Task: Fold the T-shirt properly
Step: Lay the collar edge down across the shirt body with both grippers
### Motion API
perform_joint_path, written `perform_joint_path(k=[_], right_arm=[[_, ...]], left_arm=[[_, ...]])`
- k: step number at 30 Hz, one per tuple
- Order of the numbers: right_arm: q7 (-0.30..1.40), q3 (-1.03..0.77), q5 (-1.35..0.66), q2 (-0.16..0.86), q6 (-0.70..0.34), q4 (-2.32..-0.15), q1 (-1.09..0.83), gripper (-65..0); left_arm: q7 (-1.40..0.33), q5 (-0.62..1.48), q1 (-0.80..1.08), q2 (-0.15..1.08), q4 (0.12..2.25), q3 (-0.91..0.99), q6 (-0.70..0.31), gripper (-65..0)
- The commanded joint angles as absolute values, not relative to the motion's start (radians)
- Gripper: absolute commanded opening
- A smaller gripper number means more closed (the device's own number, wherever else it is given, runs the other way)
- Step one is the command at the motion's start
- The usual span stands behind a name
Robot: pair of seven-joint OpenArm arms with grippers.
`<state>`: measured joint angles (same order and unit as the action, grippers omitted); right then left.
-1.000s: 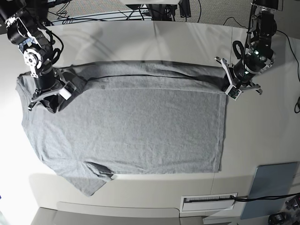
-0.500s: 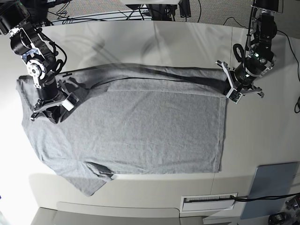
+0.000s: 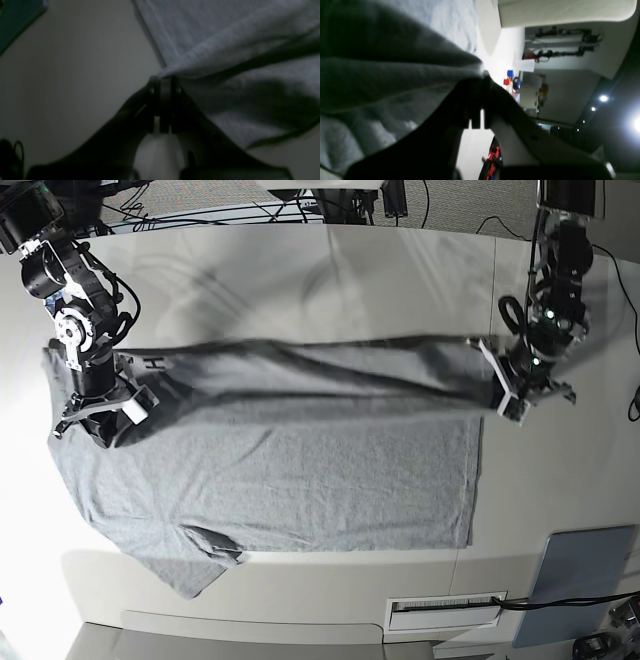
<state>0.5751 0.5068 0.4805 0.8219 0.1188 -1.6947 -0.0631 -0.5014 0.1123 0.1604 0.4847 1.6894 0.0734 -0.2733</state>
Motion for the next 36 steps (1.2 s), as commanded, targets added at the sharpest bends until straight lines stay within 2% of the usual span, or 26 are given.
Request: perform_joint_path(k=[1, 5, 23, 24, 26, 28, 29, 32, 34, 36], right_arm=[[0.569, 0.495, 0.494, 0.841, 0.143, -1.706, -0.047, -65.0], [0.569, 0.495, 0.493, 0.834, 0.143, -1.706, -0.047, -65.0], [0.556, 0.495, 0.464, 0.789, 0.141, -1.673, -0.035, -65.0], [0.558, 0.495, 0.45, 0.789, 0.139, -1.673, -0.03, -63.7], [0.559, 0.495, 0.43, 0.789, 0.133, -1.673, -0.019, -52.1], [0.558, 0.495, 0.43, 0.789, 0.123, -1.673, -0.013, -42.4], [0.557, 0.495, 0.43, 0.789, 0.124, -1.673, -0.01, -40.1], [0.565, 0.495, 0.43, 0.789, 0.125, -1.673, -0.011, -39.8], [0.577, 0.495, 0.43, 0.79, 0.164, -1.673, -0.01, -39.8], [0.583, 0.49, 0.43, 0.789, 0.246, -1.673, -0.01, -39.8]], left_arm=[[-0.49, 0.128, 0.149, 0.498, 1.691, 0.081, -0.283, -65.0], [-0.49, 0.143, 0.147, 0.498, 1.658, 0.081, -0.316, -65.0], [-0.461, 0.144, 0.118, 0.499, 1.651, 0.081, -0.319, -65.0], [-0.462, 0.144, 0.114, 0.499, 1.651, 0.081, -0.32, -65.0], [-0.464, 0.144, 0.113, 0.499, 1.651, 0.081, -0.318, -65.0], [-0.464, 0.144, 0.114, 0.499, 1.651, 0.081, -0.318, -56.0], [-0.464, 0.144, 0.114, 0.499, 1.651, 0.081, -0.318, -50.5], [-0.464, 0.144, 0.113, 0.499, 1.651, 0.081, -0.28, -38.3], [-0.464, 0.143, 0.113, 0.5, 1.651, 0.081, -0.247, -35.7], [-0.464, 0.143, 0.113, 0.5, 1.651, 0.081, -0.23, -35.8]])
